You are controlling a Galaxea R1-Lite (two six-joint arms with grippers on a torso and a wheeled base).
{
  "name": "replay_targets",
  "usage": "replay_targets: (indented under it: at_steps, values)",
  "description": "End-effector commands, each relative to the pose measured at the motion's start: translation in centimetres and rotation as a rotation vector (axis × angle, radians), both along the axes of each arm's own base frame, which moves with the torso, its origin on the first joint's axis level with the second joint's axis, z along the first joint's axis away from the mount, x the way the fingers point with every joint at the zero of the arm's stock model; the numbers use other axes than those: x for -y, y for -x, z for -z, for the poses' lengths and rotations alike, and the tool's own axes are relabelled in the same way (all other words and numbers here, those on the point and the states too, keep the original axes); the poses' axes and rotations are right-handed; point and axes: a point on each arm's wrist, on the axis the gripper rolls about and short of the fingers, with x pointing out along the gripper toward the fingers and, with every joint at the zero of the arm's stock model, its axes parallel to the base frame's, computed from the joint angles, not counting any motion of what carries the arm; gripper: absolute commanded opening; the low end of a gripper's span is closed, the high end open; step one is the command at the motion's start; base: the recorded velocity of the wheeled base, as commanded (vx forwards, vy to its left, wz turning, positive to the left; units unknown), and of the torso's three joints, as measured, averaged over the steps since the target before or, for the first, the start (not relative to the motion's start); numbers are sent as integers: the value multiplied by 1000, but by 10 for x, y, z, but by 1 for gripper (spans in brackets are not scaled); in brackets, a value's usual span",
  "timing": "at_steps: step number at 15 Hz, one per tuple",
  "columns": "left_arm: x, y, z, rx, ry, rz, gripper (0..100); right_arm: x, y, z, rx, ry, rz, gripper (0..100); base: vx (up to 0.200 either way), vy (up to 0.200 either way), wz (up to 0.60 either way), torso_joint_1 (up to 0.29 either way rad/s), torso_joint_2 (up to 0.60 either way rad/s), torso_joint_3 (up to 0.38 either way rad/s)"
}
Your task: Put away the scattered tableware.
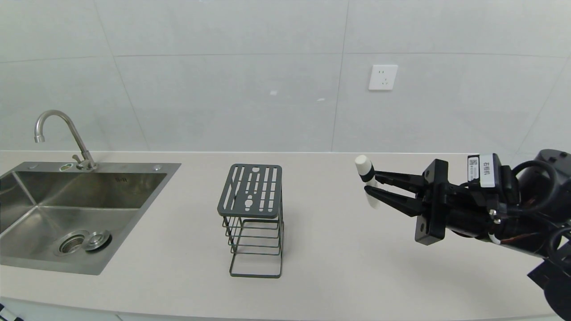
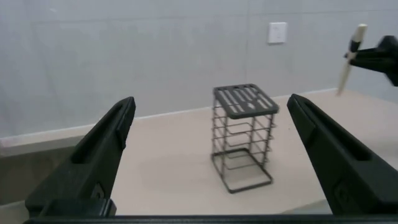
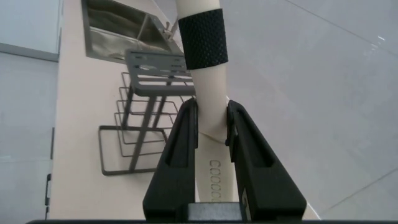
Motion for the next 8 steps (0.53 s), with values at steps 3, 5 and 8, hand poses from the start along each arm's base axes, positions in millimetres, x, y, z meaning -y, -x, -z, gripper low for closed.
replay_targets:
  at_steps: [3, 5, 8]
  values:
    - [7, -48, -49, -125, -67, 281, 100, -3, 3, -2, 7, -3, -9, 0, 0, 0, 0, 0, 0, 0]
    - [11, -74, -52, -118, -192, 291, 100, -3, 3, -3, 7, -5, -4, 0, 0, 0, 0, 0, 0, 0]
    - [22, -105, -56, -89, -351, 364, 100, -3, 3, -2, 6, -6, -1, 0, 0, 0, 0, 0, 0, 0]
